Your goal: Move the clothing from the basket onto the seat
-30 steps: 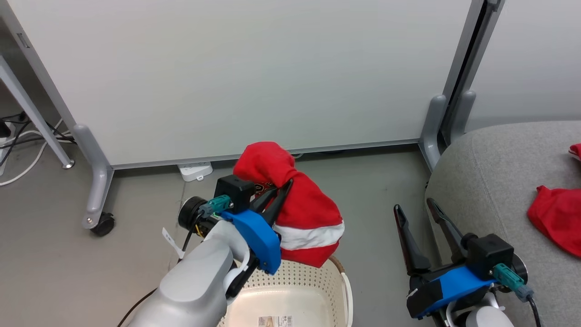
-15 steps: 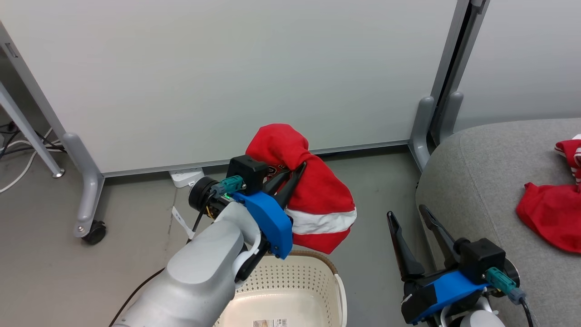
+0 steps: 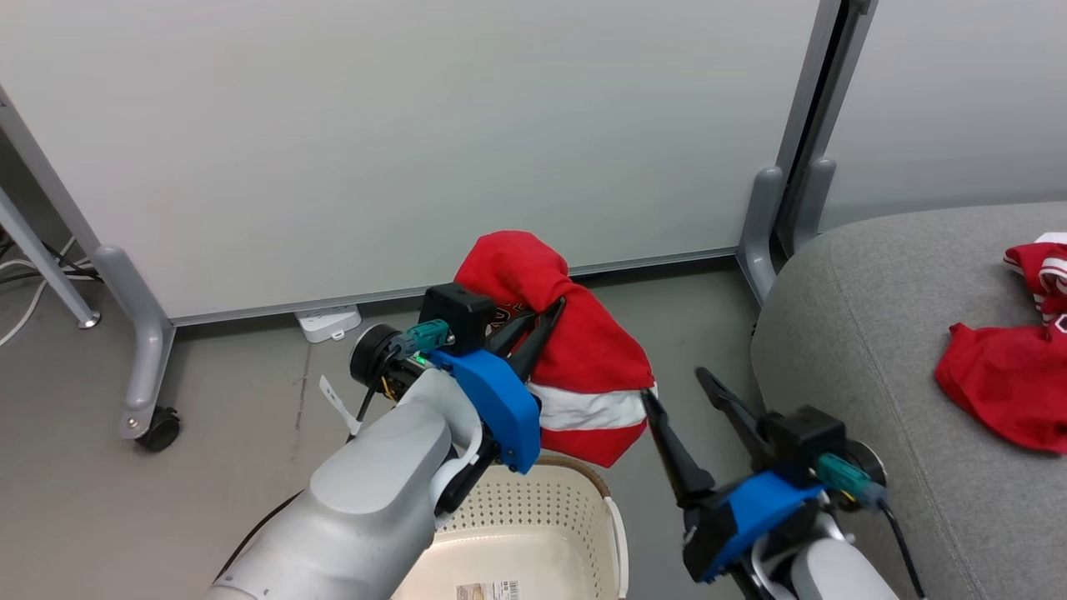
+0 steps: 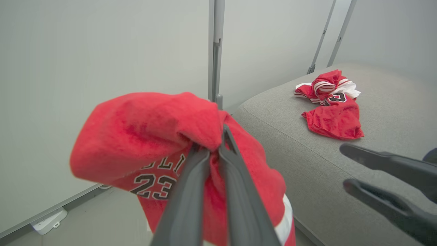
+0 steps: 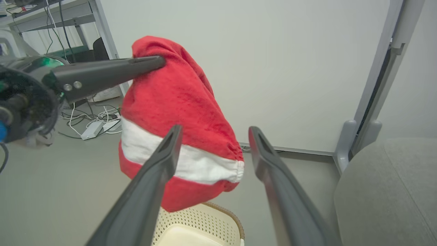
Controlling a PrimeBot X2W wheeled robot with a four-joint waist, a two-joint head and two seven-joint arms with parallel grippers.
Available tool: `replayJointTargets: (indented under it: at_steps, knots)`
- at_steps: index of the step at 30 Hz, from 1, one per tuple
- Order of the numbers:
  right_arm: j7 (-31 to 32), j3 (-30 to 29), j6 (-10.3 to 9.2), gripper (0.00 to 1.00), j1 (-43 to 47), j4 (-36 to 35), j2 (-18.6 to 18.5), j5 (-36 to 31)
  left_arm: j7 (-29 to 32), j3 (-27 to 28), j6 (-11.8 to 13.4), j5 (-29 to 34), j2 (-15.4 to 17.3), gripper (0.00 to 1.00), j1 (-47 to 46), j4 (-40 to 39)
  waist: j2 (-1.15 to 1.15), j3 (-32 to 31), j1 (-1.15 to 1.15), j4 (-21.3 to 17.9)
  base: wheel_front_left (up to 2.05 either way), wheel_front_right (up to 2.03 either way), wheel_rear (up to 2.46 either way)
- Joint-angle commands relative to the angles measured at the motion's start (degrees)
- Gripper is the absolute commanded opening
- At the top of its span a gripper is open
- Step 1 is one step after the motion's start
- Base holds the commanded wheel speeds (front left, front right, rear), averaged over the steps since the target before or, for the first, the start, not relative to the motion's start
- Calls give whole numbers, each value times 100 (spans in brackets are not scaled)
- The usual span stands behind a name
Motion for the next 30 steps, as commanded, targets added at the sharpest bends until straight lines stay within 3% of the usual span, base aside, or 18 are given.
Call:
replayJointTargets:
  at_steps: [1,19,30]
  knots:
    - [35,103,-4,100,-172,57,-37,59,-55,-37,9,-38,10,0,-81,1,0,10,0,-14,0,0,0]
    - [78,1616,-4,100,-2143,1987,-239,853,-129,-414,38,-491,9,0,-258,-198,0,97,0,53,0,0,0]
    - [-237,2186,-4,100,-2879,3409,-6,1074,-140,-639,-12,-774,9,0,-283,-436,0,65,0,160,0,0,0]
